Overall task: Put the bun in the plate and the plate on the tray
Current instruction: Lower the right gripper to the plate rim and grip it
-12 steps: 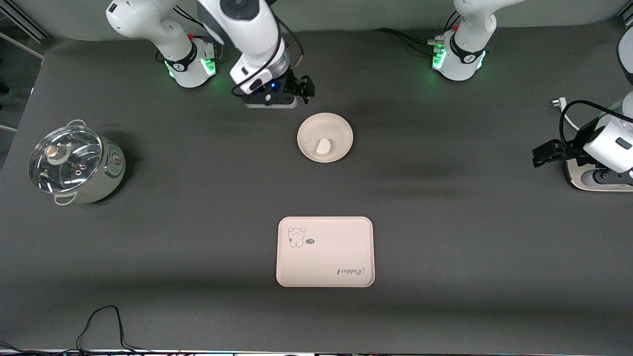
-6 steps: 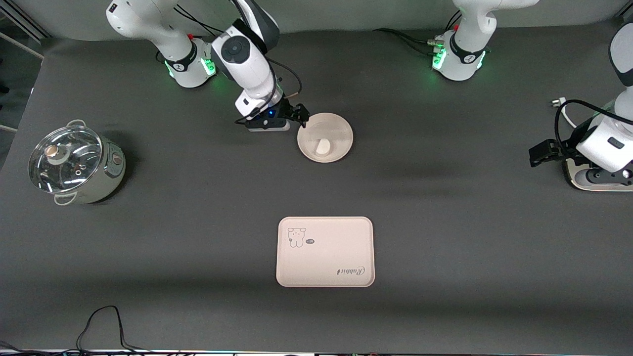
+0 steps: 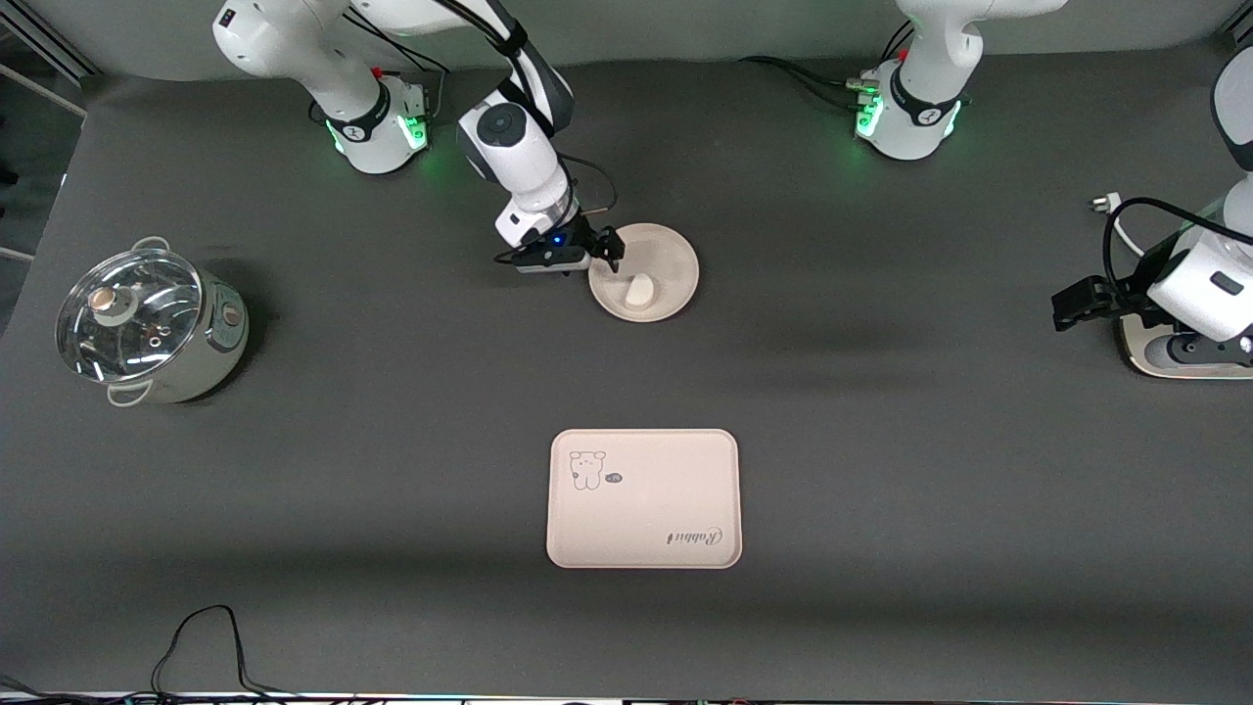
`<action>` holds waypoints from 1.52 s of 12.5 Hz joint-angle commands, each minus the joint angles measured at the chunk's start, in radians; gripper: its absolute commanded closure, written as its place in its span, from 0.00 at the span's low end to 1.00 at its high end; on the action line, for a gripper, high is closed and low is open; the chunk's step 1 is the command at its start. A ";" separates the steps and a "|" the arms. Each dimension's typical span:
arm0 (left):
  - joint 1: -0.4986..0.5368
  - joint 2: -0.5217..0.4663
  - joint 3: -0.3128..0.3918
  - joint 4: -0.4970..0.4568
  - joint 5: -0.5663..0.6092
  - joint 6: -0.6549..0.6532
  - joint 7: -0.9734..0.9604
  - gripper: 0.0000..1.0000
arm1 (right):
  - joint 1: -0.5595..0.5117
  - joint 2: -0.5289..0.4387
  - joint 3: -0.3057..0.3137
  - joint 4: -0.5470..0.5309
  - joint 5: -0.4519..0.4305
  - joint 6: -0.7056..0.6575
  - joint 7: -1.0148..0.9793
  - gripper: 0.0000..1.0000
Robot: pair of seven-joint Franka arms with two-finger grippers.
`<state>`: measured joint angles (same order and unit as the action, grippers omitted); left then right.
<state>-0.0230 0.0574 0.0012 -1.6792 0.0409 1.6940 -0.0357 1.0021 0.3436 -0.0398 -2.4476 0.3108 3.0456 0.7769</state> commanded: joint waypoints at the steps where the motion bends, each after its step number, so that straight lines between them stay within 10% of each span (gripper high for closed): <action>1: -0.020 -0.022 0.013 -0.001 0.023 -0.019 0.014 0.00 | 0.009 0.011 0.005 0.005 0.028 0.024 -0.011 0.00; 3: -0.012 -0.028 0.016 0.010 0.036 -0.046 0.019 0.00 | 0.009 0.012 0.005 0.005 0.028 0.019 -0.010 0.09; 8: -0.009 -0.024 0.019 0.036 0.037 -0.074 0.062 0.00 | 0.009 0.011 0.006 0.005 0.028 0.012 -0.013 0.69; 19: -0.009 -0.022 0.019 0.036 0.020 -0.077 0.060 0.00 | 0.006 -0.020 0.005 0.005 0.030 -0.017 -0.030 0.98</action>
<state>-0.0239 0.0418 0.0112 -1.6522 0.0652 1.6400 0.0057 1.0024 0.3567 -0.0333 -2.4445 0.3118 3.0576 0.7769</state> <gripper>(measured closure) 0.000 0.960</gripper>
